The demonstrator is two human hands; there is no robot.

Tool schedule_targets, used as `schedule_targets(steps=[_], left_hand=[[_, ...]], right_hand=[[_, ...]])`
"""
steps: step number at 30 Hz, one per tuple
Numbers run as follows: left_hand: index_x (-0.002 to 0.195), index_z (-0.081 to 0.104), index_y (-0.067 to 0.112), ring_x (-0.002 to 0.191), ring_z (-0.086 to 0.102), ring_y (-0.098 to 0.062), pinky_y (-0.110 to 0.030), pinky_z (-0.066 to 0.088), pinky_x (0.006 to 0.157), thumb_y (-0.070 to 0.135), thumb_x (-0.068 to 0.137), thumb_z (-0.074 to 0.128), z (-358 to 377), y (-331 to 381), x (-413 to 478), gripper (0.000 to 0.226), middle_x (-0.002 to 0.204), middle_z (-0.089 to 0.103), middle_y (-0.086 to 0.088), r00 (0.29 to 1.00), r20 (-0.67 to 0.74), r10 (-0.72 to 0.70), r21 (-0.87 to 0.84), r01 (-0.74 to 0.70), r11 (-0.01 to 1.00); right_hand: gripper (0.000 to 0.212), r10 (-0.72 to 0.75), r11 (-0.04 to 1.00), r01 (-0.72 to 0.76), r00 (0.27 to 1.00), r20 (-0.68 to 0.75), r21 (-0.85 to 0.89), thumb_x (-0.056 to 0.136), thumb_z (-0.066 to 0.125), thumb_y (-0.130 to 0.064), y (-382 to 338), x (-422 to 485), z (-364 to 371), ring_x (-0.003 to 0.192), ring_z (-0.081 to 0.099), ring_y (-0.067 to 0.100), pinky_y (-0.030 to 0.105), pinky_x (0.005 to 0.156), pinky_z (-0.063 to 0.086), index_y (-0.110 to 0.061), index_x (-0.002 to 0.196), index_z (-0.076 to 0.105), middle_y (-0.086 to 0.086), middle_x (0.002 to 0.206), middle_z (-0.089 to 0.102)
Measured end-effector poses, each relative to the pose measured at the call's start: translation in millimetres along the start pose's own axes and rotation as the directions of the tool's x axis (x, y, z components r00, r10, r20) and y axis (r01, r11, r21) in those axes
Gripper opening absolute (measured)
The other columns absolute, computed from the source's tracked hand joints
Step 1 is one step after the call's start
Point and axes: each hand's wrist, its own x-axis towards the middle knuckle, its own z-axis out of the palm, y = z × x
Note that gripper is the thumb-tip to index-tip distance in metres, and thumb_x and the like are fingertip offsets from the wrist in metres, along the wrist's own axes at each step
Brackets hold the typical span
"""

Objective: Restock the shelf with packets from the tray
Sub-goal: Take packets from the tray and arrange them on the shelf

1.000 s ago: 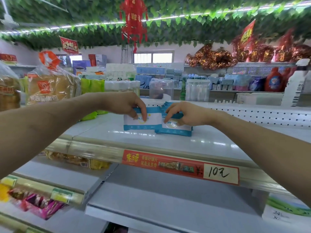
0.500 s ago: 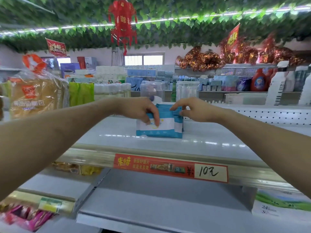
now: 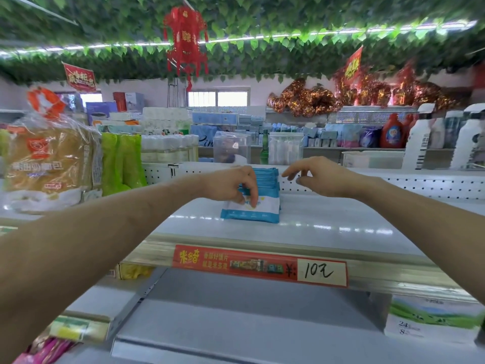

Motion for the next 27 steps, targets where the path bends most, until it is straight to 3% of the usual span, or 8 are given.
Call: schedule_targets(steps=[4,9,13,17,20,23,25,27], left_hand=[[0.098,0.076,0.038,0.124,0.038,-0.016,-0.035,0.031,0.112,0.011,0.093,0.073,3,-3,-8,0.027,0.128,0.041,0.006,0.999,-0.042,-0.002,0.051,0.004,0.999],[0.104,0.077,0.033,0.131,0.038,-0.010,-0.031,0.039,0.111,0.009,0.097,0.068,-7,-13,-45,0.027,0.140,0.043,0.006,0.992,-0.112,-0.062,0.012,0.063,0.998],[0.103,0.076,0.036,0.127,0.049,-0.006,-0.030,0.043,0.109,0.012,0.097,0.068,-23,-21,-103,0.026,0.138,0.050,0.011,0.962,-0.163,-0.219,-0.051,0.213,0.976],[0.106,0.077,0.033,0.121,0.056,-0.008,-0.033,0.049,0.106,0.011,0.095,0.071,-32,-27,-179,0.026,0.133,0.055,0.009,0.888,-0.239,-0.392,-0.094,0.381,0.920],[0.110,0.076,0.030,0.115,0.058,-0.011,-0.033,0.049,0.100,0.015,0.093,0.070,-29,-18,-243,0.023,0.127,0.058,0.005,0.794,-0.302,-0.528,-0.091,0.527,0.845],[0.093,0.072,0.039,0.099,0.059,-0.004,-0.023,0.046,0.084,0.008,0.093,0.068,-13,2,-308,0.032,0.113,0.060,0.004,0.658,-0.392,-0.642,-0.156,0.641,0.752],[0.090,0.070,0.039,0.090,0.058,0.001,-0.013,0.042,0.074,0.005,0.093,0.066,6,17,-354,0.035,0.105,0.061,0.008,0.534,-0.463,-0.707,-0.225,0.701,0.677],[0.101,0.073,0.031,0.092,0.058,0.005,-0.006,0.040,0.073,0.008,0.095,0.066,32,32,-397,0.025,0.105,0.063,0.013,0.418,-0.489,-0.765,-0.259,0.768,0.585]], right_hand=[[0.038,-0.037,0.999,0.037,0.999,-0.023,-0.012,0.103,0.054,-0.009,-19,6,-2,0.104,0.063,0.011,0.037,0.093,0.056,-0.031,0.130,0.067,-0.011,0.122,0.068],[0.039,-0.186,0.983,0.185,0.981,-0.062,-0.012,0.100,0.052,-0.005,-63,28,5,0.108,0.058,0.009,0.038,0.097,0.053,-0.028,0.127,0.069,-0.009,0.126,0.068],[0.037,-0.346,0.937,0.348,0.934,-0.088,0.018,0.100,0.052,-0.005,-115,50,19,0.104,0.054,0.003,0.026,0.091,0.043,-0.025,0.126,0.070,-0.010,0.127,0.066],[0.037,-0.531,0.839,0.538,0.842,-0.090,0.082,0.095,0.052,-0.009,-179,72,45,0.100,0.055,0.003,0.032,0.091,0.048,-0.026,0.121,0.072,-0.011,0.122,0.069],[0.035,-0.673,0.725,0.677,0.736,-0.079,0.126,0.090,0.054,-0.008,-237,82,72,0.093,0.053,0.005,0.033,0.089,0.046,-0.026,0.110,0.076,-0.008,0.112,0.070],[0.034,-0.772,0.609,0.768,0.631,-0.074,0.197,0.087,0.055,-0.006,-298,76,103,0.091,0.050,0.007,0.030,0.082,0.041,-0.024,0.106,0.076,-0.009,0.102,0.062],[0.033,-0.830,0.532,0.816,0.555,-0.051,0.224,0.089,0.056,-0.008,-334,68,130,0.094,0.054,0.012,0.030,0.081,0.041,-0.023,0.112,0.074,-0.005,0.109,0.065],[0.034,-0.883,0.456,0.852,0.470,0.005,0.257,0.090,0.056,-0.010,-364,55,161,0.103,0.060,0.016,0.035,0.086,0.046,-0.025,0.115,0.073,-0.003,0.118,0.068]])
